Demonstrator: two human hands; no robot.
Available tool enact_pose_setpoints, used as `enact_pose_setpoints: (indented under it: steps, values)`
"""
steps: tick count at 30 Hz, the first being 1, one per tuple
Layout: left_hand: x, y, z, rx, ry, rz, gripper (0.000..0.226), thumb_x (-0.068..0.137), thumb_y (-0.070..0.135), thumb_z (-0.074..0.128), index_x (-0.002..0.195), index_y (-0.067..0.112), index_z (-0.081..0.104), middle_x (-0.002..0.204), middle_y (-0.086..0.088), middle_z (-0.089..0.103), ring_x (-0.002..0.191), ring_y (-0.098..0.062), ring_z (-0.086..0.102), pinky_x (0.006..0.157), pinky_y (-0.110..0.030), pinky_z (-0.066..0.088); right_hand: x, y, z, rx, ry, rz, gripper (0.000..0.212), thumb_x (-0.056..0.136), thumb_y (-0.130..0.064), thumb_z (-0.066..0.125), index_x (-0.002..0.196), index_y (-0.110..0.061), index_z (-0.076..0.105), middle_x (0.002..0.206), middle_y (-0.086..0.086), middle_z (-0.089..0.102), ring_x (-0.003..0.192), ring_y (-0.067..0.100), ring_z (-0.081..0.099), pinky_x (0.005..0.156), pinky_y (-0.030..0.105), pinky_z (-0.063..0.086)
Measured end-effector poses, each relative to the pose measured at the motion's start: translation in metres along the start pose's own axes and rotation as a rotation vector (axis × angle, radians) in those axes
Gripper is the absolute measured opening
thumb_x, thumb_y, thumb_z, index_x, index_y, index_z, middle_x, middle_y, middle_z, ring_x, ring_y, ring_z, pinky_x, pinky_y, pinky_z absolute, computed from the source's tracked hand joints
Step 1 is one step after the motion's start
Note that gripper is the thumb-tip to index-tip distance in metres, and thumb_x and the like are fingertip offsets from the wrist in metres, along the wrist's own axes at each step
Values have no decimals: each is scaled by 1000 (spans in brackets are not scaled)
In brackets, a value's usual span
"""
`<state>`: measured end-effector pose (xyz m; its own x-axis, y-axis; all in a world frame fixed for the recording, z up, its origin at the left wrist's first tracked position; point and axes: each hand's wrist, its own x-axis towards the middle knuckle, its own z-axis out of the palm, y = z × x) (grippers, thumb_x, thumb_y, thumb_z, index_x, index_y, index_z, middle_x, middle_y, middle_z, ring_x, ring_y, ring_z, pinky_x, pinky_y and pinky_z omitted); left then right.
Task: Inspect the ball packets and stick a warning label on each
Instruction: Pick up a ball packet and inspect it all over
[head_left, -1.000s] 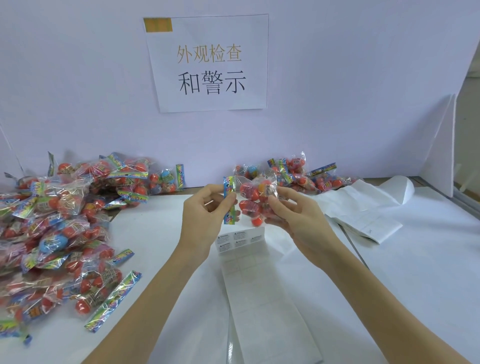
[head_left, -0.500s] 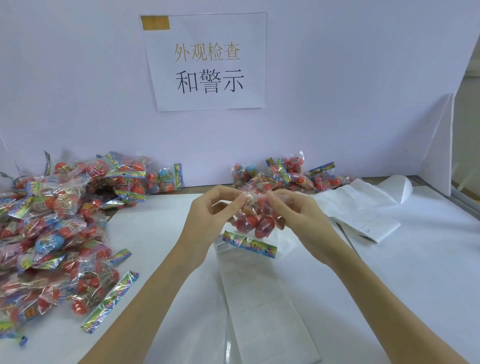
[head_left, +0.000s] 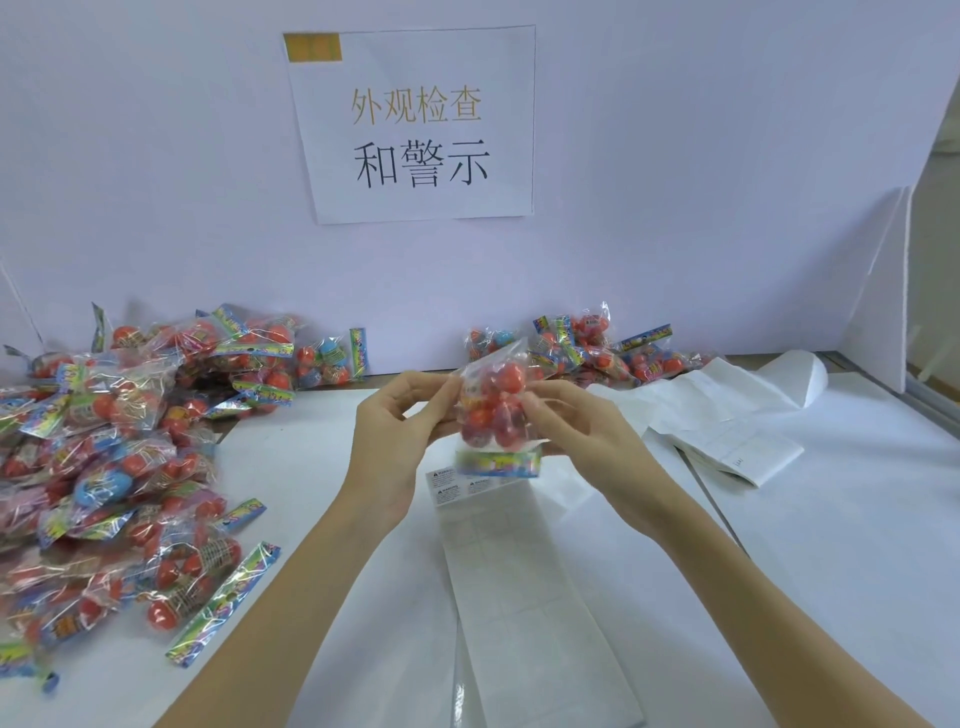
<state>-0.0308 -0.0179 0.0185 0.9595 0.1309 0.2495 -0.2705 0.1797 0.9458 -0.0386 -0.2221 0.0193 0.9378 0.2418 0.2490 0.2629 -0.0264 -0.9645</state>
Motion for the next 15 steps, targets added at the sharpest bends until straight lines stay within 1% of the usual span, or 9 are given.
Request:
enact_pose_setpoints:
  steps: [2,4,7,8,9,11,12,14,15]
  values:
    - [2,-1,-3,62,12,16,10,95,10,72,87,7,76,92,-9,77,78,-19,74,79,-29,62,2,2,-2,28,43,13,25,99,-33,68,117,-15,67,96,11,80,91,29,75,76,26,58]
    - [4,-2,-5,46,48,-11,12,96,11,72,90,2,75,91,-11,76,75,-19,75,78,-28,61,3,3,-5,68,95,10,15,105,-23,61,113,-13,68,94,10,79,83,24,74,74,29,58]
    - [3,-5,-2,57,67,-35,20,96,13,73,92,-6,70,89,-11,75,75,-22,77,81,-33,64,3,1,-7,15,52,13,34,102,-46,59,116,-18,69,99,2,79,93,15,74,78,31,61]
    - [2,-6,-1,78,66,-34,21,96,13,74,91,-7,69,88,-10,75,75,-23,77,83,-36,64,3,1,-6,-28,51,12,36,98,-50,62,117,-21,68,98,-1,79,92,11,74,77,28,61]
    - [2,-7,0,99,55,-38,21,96,12,73,91,-7,67,88,-10,74,76,-25,78,86,-39,64,2,2,-4,-62,74,2,32,96,-47,67,116,-23,67,94,-3,80,84,7,74,71,23,59]
    - [0,-7,1,116,-9,-78,15,95,10,74,97,-2,65,92,-9,76,85,-30,78,92,-44,61,3,4,-2,-88,179,-30,15,97,-36,72,107,-25,69,84,-5,78,62,4,65,59,15,51]
    - [0,-5,2,111,-61,-102,17,93,9,75,106,2,66,100,-9,76,93,-32,77,95,-45,60,3,5,-3,-91,217,-36,9,97,-33,73,103,-26,72,83,-5,77,59,6,62,59,15,49]
    - [0,-4,2,88,-192,-132,36,89,9,74,124,8,65,118,-11,74,108,-29,73,96,-42,58,4,5,-6,-52,184,-19,8,97,-31,72,101,-25,76,90,-2,79,72,14,69,69,19,53]
    - [0,-3,3,72,-251,-135,37,91,12,71,127,8,66,121,-12,73,109,-27,72,96,-40,58,4,5,-7,-14,144,7,11,98,-31,72,102,-22,76,94,3,80,82,18,72,76,22,56]
